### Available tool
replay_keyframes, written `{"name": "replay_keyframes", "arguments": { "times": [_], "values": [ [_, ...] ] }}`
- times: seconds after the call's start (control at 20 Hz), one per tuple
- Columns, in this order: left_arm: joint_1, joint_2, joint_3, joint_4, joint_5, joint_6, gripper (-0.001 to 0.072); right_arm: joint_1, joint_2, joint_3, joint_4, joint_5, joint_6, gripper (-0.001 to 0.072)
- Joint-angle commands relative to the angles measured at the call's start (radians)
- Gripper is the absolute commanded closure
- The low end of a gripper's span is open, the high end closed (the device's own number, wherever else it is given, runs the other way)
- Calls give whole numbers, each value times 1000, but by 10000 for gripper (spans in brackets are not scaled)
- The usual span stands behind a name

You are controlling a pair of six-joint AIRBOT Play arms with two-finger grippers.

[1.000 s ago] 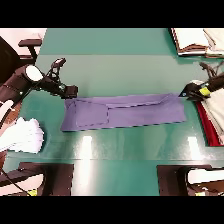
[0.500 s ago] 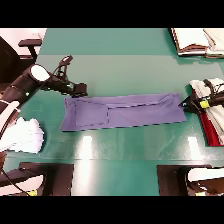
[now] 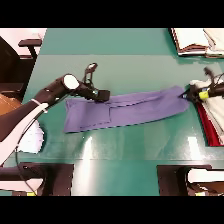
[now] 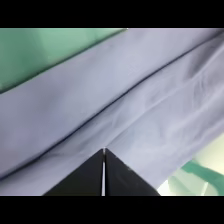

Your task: Fold the shirts.

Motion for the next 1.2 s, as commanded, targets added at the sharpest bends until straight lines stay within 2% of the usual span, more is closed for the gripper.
{"name": "replay_keyframes", "arguments": {
  "times": [0.0, 0.2, 0.4, 0.75, 0.9, 1.15],
  "values": [
    [-72, -127, 101, -52, 9, -1, 688, 61, 124, 97, 106, 51, 34, 695],
    [-140, -235, 218, -63, 8, -1, 688, 219, 215, 185, 106, 25, 68, 695],
    [-177, -318, 299, -69, -16, -2, 688, 369, 228, 263, 106, 3, 97, 695],
    [-175, -335, 307, -68, -17, -3, 688, 510, 228, 294, 106, -51, 119, 695],
    [-97, -293, 335, -36, -129, -2, 688, 569, 228, 294, 106, -100, 119, 694],
    [153, 7, 335, 163, -229, -2, 688, 809, 165, 294, 107, -214, 118, 694]
  ]
}}
